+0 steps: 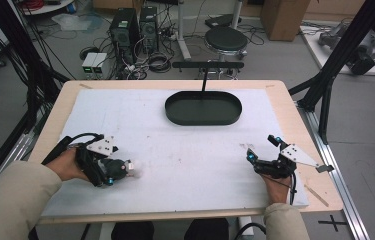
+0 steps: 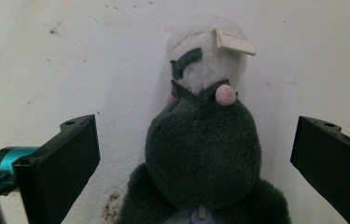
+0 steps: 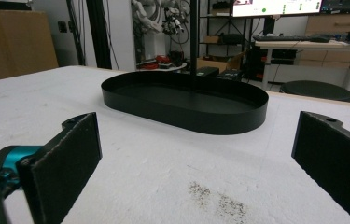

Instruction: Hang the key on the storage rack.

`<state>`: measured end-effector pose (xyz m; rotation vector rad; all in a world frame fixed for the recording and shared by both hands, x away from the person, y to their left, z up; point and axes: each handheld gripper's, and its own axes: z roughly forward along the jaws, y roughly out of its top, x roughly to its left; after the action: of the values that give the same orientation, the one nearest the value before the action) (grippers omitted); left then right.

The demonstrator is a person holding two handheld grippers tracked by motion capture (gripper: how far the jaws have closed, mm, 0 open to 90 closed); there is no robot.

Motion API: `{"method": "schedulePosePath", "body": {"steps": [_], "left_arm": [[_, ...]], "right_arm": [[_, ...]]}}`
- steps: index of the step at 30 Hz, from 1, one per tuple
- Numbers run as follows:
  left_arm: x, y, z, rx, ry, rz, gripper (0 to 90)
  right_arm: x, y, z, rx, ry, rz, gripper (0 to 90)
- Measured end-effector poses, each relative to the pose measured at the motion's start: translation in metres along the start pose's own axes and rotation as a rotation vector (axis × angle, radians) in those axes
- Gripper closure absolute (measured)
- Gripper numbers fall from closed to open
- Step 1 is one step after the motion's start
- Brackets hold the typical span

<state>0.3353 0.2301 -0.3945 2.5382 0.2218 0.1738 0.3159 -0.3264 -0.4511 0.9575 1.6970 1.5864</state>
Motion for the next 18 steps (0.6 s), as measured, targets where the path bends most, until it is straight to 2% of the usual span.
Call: {"method": "schedulePosePath", "body": {"steps": [7,11,13,15,16,17,18], "left_arm": [[0.000,0.000,0.006,0.036,-0.011,-0.017,2.6],[0.000,0.000,0.008,0.052,-0.023,-0.008,8.9],[0.000,0.000,0.010,0.062,-0.028,-0.027,11.2],[0.000,0.000,0.011,0.074,-0.037,-0.038,23.1],[0.000,0.000,0.011,0.091,-0.025,-0.056,23.1],[0.000,0.000,0.011,0.098,-0.035,-0.065,33.0],[0.000,0.001,0.011,0.095,-0.028,-0.073,34.4]], "right_arm": [[0.000,0.000,0.000,-0.001,0.001,0.001,0.6],[0.000,0.000,0.000,0.001,0.000,0.001,0.6],[0.000,0.000,0.000,0.000,0.000,0.000,0.6],[0.000,0.000,0.000,0.000,0.003,-0.008,0.6],[0.000,0.000,0.000,0.000,0.003,-0.008,0.6],[0.000,0.000,0.000,0.000,0.003,-0.009,0.6],[0.000,0.000,0.000,0.000,0.003,-0.009,0.6]]}}
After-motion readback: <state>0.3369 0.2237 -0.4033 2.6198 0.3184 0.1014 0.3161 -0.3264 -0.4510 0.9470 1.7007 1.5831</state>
